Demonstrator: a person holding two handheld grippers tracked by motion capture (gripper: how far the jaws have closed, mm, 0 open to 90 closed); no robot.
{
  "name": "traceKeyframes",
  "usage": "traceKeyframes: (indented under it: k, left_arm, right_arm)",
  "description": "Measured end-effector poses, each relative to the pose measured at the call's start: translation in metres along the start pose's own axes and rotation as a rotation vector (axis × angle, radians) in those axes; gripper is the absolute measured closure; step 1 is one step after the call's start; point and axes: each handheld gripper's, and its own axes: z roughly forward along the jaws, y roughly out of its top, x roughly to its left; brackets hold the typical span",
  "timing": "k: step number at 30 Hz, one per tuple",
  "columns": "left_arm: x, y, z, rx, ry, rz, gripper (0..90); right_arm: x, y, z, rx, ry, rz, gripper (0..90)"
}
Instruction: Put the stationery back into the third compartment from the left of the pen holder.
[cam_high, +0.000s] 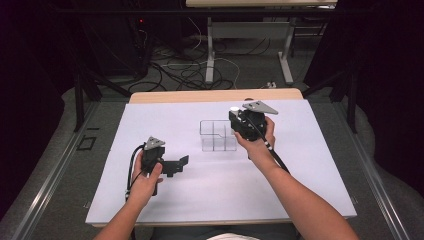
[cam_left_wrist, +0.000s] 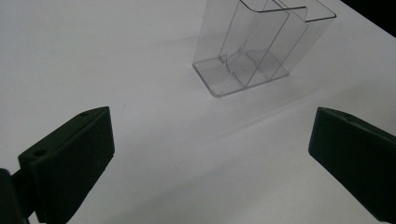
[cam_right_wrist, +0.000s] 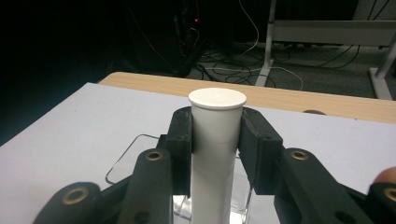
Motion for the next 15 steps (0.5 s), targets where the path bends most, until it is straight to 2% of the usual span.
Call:
traceKeyframes:
  k: [15]
  left_arm:
    - [0.001,-0.001,0.000,-0.001,0.005,-0.014,0.3]
  right_arm:
    - [0.002,-0.007,0.014,0.033,-0.007,-0.019,66.8]
